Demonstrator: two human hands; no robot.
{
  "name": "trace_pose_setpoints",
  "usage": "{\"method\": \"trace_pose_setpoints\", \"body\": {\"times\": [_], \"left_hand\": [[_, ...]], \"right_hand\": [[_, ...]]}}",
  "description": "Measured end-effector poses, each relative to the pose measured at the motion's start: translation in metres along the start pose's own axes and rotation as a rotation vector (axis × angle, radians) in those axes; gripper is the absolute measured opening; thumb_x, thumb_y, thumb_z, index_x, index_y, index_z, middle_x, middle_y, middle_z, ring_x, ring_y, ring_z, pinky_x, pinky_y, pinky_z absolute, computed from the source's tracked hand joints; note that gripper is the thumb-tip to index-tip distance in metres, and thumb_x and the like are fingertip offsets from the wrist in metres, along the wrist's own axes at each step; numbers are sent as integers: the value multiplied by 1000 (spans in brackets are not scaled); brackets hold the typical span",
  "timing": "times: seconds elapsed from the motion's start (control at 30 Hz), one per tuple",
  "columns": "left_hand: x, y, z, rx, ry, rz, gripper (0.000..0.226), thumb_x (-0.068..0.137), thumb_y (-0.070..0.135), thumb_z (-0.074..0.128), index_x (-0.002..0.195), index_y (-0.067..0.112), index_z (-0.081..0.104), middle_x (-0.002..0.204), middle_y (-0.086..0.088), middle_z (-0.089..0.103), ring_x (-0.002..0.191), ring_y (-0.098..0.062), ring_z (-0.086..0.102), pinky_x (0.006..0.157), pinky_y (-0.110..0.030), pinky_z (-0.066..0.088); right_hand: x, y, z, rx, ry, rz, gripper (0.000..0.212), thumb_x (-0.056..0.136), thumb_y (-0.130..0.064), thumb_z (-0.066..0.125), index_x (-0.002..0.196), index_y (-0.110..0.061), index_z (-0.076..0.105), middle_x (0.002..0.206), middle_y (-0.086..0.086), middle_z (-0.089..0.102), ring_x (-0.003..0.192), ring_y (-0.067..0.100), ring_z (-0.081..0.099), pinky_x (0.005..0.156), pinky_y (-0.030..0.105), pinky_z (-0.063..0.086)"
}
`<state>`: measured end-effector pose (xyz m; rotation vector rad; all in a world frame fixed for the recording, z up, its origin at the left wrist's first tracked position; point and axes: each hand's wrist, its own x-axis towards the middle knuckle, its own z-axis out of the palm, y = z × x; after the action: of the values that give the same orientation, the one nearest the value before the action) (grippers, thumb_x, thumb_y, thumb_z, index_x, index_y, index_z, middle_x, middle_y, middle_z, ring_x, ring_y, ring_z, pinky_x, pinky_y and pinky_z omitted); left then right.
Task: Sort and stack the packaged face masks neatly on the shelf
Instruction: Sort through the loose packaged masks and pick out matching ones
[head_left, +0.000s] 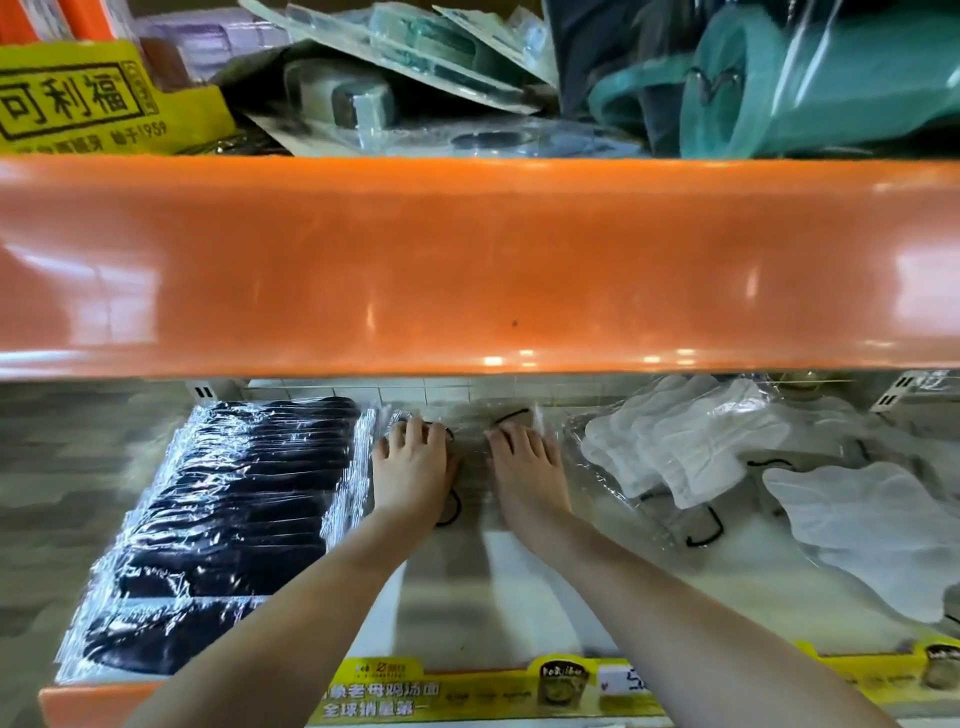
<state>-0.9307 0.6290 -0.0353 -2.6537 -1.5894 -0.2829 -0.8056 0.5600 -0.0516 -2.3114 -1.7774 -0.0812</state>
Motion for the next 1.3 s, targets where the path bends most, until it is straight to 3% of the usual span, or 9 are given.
{"method": "trace_pose_setpoints", "body": {"times": [0.1,0.27,0.5,0.63,0.77,0.97,1.03,1.13,1.3], "left_hand": [[3,-1,0,11,34,24,36,98,32,42,131,19,42,137,-6,43,131,-28,36,103,-39,31],[4,-1,-2,-42,-40,121,51,96,16,35,146,20,24,156,2,21,147,-22,4,116,-43,8],[-1,3,-3,17,36,92,36,94,24,46,129,18,48,137,-8,45,137,-31,28,108,-43,26],[-15,2,-1,20,92,156,38,67,28,80,99,11,67,97,-9,65,94,-31,62,71,-41,51],[-23,-3,0,3,147,148,54,56,34,89,98,9,67,90,-9,65,85,-31,63,65,-39,53],[-24,-6,-2,9,100,105,53,47,40,91,87,13,69,83,-7,63,79,-32,62,60,-40,51],[-23,-6,-3,9,56,65,52,54,43,88,93,14,68,92,-7,63,88,-32,61,65,-41,50],[-20,-4,-6,4,-15,19,51,85,50,61,124,19,53,125,-4,50,121,-28,43,93,-39,39],[-9,-3,-11,-16,-28,18,52,89,52,52,131,21,47,132,-4,43,127,-27,34,100,-37,32]], "right_hand": [[3,0,-2,4,36,12,44,80,-12,67,122,-14,53,121,7,49,115,30,49,99,45,36],[15,6,-14,86,31,-9,24,97,-20,47,120,-17,48,125,4,44,124,24,35,103,39,28],[32,3,-27,149,-12,17,22,93,-6,48,110,-17,58,114,0,53,116,21,41,102,38,28],[31,3,-26,154,-24,20,24,91,-7,48,106,-21,60,113,-2,52,115,20,39,102,36,28],[28,0,-25,177,19,75,22,93,-12,46,105,-24,61,112,-4,51,115,19,38,104,35,26],[29,-1,-23,201,49,127,23,93,-13,48,108,-25,61,116,-3,49,117,19,36,105,35,24],[28,1,-24,202,68,131,28,94,-11,45,114,-23,59,121,-1,48,121,20,36,107,35,23],[25,4,-25,165,78,162,31,95,-12,43,122,-20,54,126,1,46,124,22,36,107,36,23],[21,9,-28,67,-50,220,36,99,-23,44,134,-13,44,147,8,33,134,29,30,108,44,26]]}}
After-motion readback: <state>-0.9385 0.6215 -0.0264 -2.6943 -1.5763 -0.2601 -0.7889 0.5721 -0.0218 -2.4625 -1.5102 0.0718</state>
